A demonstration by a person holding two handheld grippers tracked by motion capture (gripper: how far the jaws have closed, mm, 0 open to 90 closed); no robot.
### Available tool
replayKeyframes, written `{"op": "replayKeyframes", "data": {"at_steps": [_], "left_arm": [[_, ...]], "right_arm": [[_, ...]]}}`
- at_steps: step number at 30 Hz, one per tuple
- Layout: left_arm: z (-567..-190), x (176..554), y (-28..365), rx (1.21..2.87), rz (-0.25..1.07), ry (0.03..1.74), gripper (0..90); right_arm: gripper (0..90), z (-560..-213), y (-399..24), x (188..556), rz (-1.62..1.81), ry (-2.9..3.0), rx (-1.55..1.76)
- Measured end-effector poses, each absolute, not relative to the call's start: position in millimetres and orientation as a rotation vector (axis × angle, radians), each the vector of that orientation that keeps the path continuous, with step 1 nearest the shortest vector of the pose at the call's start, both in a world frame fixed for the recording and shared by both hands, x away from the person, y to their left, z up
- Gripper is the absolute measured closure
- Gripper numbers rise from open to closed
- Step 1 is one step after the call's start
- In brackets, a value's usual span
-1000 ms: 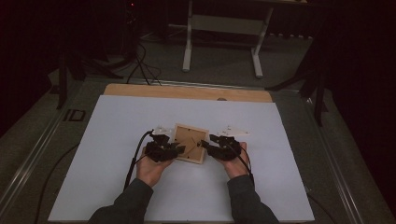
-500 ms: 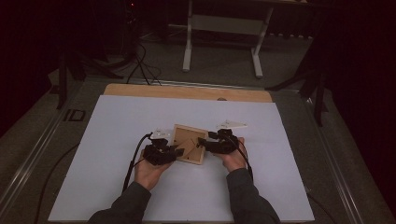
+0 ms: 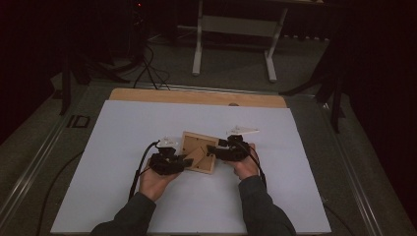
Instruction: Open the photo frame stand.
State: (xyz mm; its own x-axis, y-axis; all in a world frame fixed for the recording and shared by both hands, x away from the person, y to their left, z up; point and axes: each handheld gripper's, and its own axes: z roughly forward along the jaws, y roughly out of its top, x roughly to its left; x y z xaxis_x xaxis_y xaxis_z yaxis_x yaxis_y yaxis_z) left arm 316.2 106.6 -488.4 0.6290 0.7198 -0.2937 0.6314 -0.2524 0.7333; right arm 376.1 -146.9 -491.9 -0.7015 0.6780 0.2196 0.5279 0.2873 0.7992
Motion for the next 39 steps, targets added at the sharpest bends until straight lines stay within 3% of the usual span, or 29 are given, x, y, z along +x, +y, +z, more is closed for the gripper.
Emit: {"op": "replayKeyframes", "data": {"at_steps": [13,26,39], "left_arm": [[-487.5,319.6,98.5,2.031,0.112,1.034,71.2],[-489.7,314.9,90.6,2.143,0.214,0.955,73.5],[-493.8,321.1,87.4,2.167,0.304,0.984,74.7]], "right_arm": [[47.7,-484.1,-143.7,365.9,1.384,2.377,1.049],[51.9,-476.3,-141.2,358.4,1.404,2.367,0.994],[51.1,-471.1,-135.6,358.4,1.386,2.354,0.957]]}}
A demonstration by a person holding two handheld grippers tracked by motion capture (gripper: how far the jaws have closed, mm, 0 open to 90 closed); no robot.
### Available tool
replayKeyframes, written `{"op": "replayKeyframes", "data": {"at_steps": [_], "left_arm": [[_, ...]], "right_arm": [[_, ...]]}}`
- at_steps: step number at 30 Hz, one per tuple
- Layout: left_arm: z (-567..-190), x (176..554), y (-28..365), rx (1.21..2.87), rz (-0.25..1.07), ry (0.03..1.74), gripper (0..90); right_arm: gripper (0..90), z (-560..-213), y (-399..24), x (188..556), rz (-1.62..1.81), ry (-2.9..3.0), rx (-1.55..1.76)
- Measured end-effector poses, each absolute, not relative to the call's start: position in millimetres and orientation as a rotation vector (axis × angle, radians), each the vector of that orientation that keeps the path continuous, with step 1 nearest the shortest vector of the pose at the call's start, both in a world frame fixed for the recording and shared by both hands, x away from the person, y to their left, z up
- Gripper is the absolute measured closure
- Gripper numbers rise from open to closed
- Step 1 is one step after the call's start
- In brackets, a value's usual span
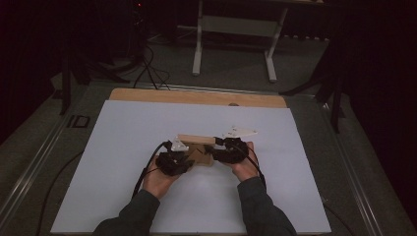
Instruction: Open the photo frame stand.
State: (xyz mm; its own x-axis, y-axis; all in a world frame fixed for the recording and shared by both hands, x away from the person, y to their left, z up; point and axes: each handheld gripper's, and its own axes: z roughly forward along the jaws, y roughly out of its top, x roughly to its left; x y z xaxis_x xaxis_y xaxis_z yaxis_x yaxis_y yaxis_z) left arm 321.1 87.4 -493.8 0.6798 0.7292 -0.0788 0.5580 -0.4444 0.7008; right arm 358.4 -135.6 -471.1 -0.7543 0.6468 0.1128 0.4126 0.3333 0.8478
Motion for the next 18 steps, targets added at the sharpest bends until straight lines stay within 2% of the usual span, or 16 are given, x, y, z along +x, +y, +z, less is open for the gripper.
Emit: {"op": "replayKeyframes", "data": {"at_steps": [9,13,18], "left_arm": [[-497.9,322.6,89.2,2.181,0.346,1.002,74.9],[-500.6,321.7,96.2,2.127,0.279,1.002,75.5],[-504.1,318.6,103.1,2.087,0.228,0.998,72.2]], "right_arm": [[49.1,-472.0,-128.0,355.9,1.371,2.369,0.925],[49.1,-472.1,-128.6,354.4,1.373,2.375,0.927],[48.5,-474.0,-129.1,353.0,1.382,2.391,0.921]]}}
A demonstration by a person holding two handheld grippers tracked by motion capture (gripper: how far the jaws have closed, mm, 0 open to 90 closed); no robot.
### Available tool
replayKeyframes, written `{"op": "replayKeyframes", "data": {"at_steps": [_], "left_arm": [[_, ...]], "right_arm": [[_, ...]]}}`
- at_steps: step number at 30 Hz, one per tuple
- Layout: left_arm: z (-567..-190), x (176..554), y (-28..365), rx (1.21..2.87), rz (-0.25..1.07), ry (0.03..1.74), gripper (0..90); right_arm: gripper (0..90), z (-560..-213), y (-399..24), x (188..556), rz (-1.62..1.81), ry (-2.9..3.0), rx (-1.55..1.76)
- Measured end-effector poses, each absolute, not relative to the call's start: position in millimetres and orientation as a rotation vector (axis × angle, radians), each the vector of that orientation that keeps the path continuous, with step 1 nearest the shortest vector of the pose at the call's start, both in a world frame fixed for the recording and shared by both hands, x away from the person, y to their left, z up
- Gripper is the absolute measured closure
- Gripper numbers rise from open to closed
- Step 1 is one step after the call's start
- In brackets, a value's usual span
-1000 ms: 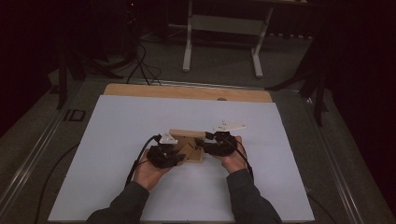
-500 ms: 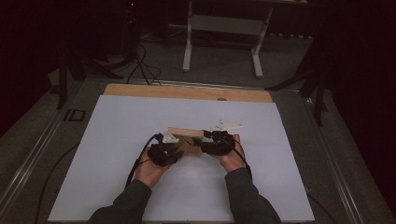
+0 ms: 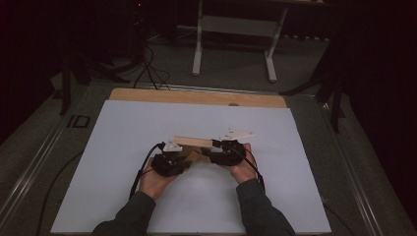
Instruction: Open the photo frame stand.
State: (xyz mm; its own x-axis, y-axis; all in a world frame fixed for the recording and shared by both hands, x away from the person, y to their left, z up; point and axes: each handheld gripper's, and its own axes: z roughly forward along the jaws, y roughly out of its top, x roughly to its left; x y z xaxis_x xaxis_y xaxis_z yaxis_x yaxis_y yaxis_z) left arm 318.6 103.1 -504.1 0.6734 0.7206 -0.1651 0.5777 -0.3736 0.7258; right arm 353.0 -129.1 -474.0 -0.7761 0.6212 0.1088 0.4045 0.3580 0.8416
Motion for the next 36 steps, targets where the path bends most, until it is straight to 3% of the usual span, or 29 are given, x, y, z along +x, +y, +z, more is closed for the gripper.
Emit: {"op": "replayKeyframes", "data": {"at_steps": [10,36], "left_arm": [[-509.6,315.5,111.4,2.015,0.109,1.013,70.0],[-515.5,298.6,122.9,1.978,0.065,1.022,67.8]], "right_arm": [[46.0,-476.1,-129.5,347.0,1.381,2.422,0.903],[42.8,-483.2,-132.3,331.0,1.378,2.455,0.919]]}}
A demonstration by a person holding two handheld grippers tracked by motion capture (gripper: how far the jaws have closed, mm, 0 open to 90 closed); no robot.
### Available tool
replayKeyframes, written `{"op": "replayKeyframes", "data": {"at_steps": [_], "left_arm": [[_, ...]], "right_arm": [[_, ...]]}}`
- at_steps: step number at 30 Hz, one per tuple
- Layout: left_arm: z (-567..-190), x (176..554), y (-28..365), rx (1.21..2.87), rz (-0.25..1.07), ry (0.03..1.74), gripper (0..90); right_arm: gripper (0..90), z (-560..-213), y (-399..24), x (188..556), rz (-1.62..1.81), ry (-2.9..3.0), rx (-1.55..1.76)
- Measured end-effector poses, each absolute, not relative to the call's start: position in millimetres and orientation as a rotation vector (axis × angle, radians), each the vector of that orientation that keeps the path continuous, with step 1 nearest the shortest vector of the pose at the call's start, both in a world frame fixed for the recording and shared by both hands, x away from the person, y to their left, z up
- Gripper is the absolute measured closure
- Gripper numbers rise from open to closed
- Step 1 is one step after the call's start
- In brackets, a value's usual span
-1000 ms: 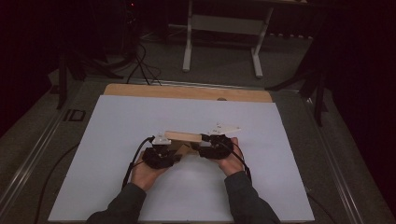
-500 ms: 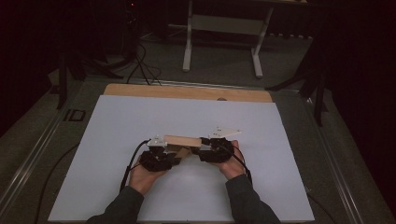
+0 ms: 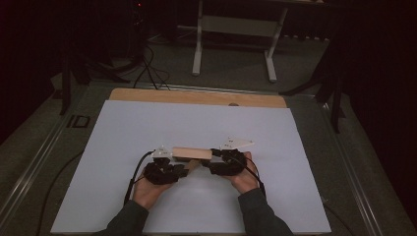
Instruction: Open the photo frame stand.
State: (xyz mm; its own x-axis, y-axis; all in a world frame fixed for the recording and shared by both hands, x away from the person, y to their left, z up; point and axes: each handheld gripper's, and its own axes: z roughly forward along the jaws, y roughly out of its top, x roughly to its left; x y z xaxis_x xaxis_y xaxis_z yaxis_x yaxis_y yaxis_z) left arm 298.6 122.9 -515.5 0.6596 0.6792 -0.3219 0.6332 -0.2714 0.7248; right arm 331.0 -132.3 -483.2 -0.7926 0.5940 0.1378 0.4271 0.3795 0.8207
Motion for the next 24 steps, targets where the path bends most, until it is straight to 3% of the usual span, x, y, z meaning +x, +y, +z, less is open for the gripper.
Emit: {"op": "replayKeyframes", "data": {"at_steps": [24], "left_arm": [[-504.5,284.0,139.7,1.96,0.133,1.0,63.0]], "right_arm": [[36.8,-483.3,-145.3,317.7,1.379,2.409,0.942]]}}
